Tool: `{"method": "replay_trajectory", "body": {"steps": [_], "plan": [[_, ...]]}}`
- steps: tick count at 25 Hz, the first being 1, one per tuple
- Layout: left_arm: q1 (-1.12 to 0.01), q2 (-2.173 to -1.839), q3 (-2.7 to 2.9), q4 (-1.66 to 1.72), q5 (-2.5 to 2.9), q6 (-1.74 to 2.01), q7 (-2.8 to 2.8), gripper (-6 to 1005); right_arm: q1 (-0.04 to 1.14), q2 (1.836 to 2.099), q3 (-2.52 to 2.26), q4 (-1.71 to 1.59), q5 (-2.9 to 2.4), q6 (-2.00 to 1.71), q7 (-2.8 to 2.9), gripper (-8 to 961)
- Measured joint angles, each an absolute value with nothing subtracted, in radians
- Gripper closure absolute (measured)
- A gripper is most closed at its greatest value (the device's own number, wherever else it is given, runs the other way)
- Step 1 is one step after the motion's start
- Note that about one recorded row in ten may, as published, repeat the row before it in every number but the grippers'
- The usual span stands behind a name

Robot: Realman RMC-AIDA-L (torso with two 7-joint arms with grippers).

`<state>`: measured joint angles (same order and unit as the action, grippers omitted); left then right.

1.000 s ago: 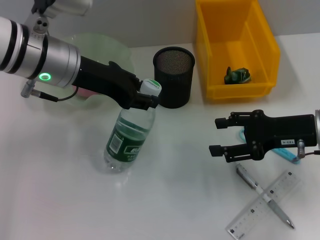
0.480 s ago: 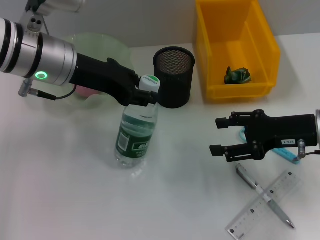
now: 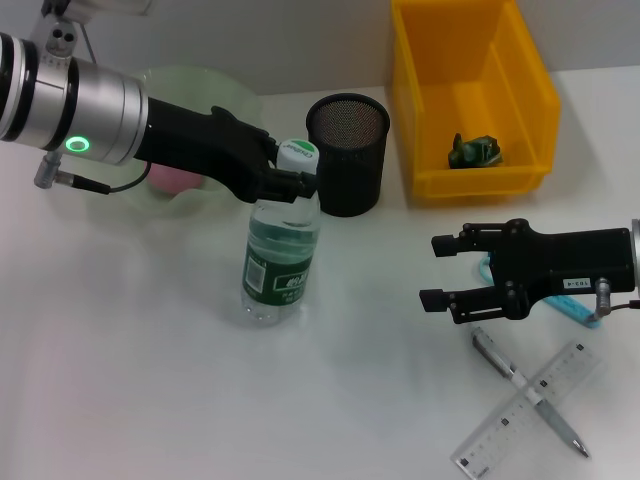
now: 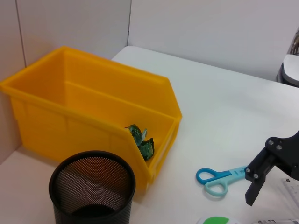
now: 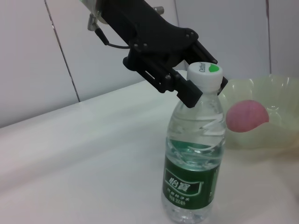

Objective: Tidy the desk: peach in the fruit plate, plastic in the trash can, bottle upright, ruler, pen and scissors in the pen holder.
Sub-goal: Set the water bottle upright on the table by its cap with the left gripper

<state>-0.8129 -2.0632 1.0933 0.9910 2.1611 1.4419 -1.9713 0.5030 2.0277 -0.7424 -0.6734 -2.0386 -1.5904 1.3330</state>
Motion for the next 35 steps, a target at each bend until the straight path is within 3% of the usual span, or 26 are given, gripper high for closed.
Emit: {"method": "replay_trajectory", "body": {"steps": [14,35], "plan": [[-0.768,-2.061,1.004,0.988,2.087,1.472,-1.879,513,0.503,2.028,-0.742,-0.673,-2.039,-1.586,1.333,150],[-0.596,-2.038,0.899,0.981,1.907,1.520,-1.689,495,0.504,2.032,-0.741,-0.659,-2.039,-1.590,1.335,150]]}}
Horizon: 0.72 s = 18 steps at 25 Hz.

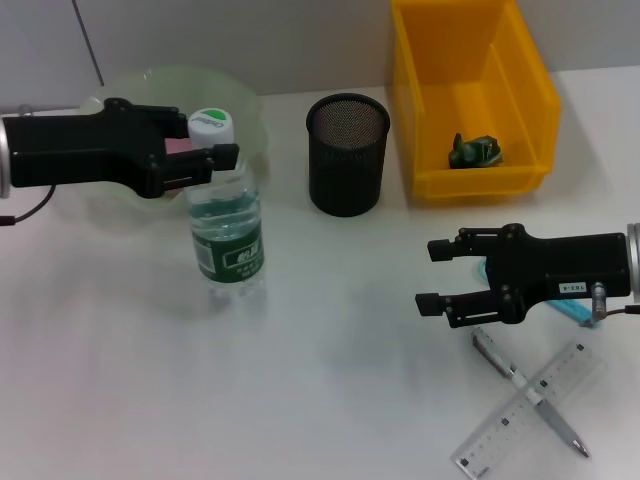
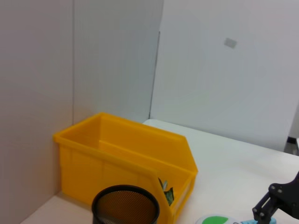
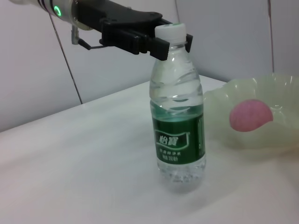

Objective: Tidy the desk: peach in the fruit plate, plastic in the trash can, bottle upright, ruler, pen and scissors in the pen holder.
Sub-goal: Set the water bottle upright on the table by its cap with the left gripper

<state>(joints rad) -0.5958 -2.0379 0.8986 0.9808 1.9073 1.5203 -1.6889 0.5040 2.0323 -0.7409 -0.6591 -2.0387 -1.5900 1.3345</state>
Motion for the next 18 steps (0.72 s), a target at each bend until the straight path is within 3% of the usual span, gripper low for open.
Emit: {"method": "replay_trajectory", "body": {"steps": [18], "plan": [[-0.494,-2.040,0.733,0.977,1.874,1.562,-1.568,480,0.516,2.034,-0.741,-0.658,-2.039,-1.594,1.331,151]]}}
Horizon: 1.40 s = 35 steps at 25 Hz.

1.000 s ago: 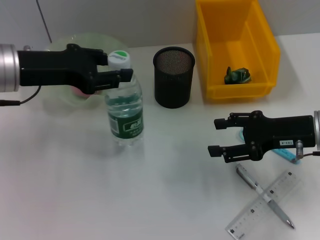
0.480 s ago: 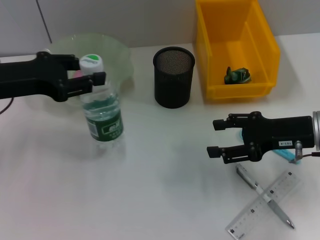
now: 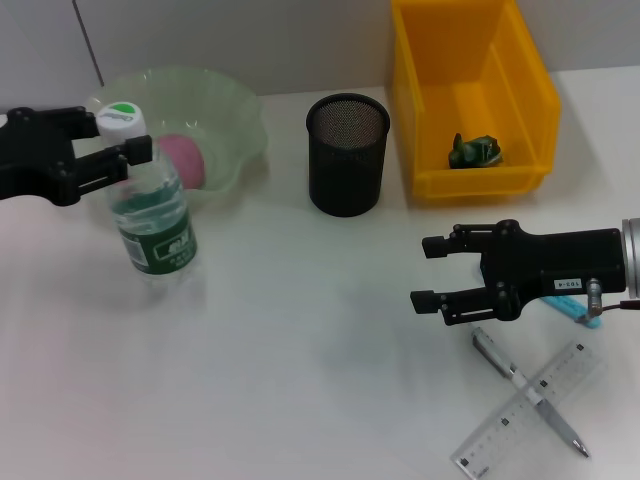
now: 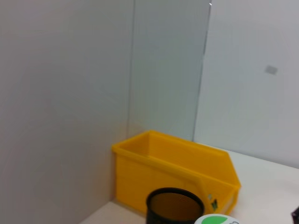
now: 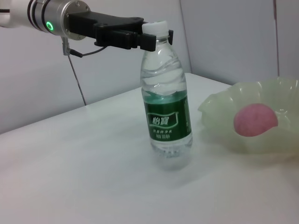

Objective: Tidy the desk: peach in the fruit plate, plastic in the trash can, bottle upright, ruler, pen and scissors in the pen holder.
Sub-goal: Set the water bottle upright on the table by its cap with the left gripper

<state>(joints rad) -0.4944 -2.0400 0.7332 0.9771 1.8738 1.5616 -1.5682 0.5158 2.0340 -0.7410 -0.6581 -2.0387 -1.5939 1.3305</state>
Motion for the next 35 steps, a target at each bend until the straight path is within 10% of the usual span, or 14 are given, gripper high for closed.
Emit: {"method": "replay_trajectory", "body": {"steps": [35], "plan": [[-0.467,-2.054,0.599,0.817,1.859,1.429,-1.336,450,0.515,2.036,-0.741,-0.657,-2.031,-1.594,1.327,150]]}}
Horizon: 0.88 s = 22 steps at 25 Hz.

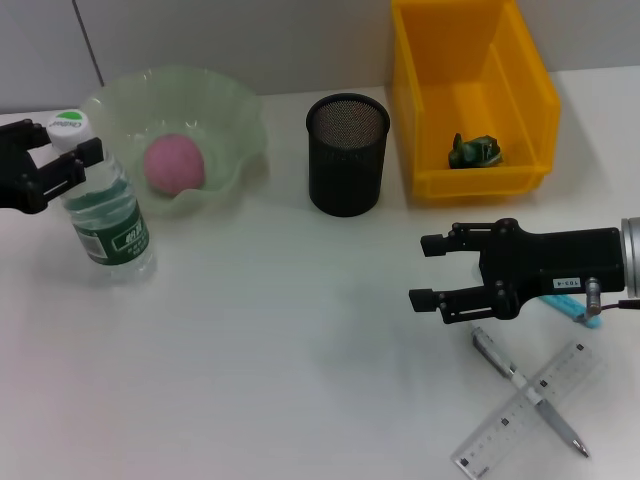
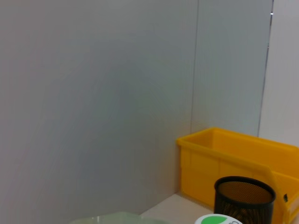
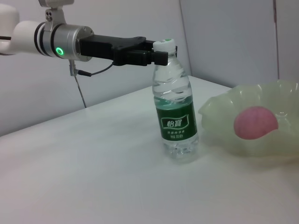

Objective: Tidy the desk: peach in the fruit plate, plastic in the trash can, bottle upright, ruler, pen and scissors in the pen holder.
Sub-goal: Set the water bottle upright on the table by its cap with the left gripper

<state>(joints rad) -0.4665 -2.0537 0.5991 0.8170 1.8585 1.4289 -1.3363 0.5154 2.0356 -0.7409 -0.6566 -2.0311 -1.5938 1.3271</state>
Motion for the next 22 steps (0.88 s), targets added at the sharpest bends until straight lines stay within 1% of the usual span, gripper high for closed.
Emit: {"method": "replay_trajectory", "body": {"steps": [22], "plan": [[-0.466,-2.051,0.589,0.740,1.820,1.379,-1.284,432,0.517,2.034,-0.741,-0.657,-2.031,-1.594,1.332,150]]}}
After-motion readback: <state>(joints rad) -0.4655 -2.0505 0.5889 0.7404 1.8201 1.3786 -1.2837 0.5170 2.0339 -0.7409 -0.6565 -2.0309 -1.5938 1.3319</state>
